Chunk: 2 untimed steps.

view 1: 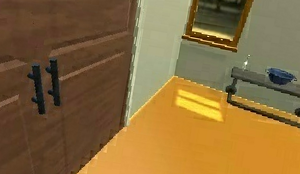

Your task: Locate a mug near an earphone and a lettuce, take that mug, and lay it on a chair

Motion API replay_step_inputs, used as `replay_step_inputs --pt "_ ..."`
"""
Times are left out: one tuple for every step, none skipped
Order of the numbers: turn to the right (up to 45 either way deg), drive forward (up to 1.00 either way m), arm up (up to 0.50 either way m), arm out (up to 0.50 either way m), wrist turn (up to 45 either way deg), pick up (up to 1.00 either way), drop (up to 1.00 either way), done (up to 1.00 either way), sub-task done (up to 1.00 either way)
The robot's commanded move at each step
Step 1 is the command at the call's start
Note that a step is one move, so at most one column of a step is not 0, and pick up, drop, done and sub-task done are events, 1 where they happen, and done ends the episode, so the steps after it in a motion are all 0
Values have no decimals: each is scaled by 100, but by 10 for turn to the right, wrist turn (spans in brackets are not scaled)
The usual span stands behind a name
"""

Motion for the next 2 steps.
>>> replay_step_inputs --pt "-450 0 0 0 0 0 0 0 0" --pt "-240 0 0 0 0 0 0 0 0"
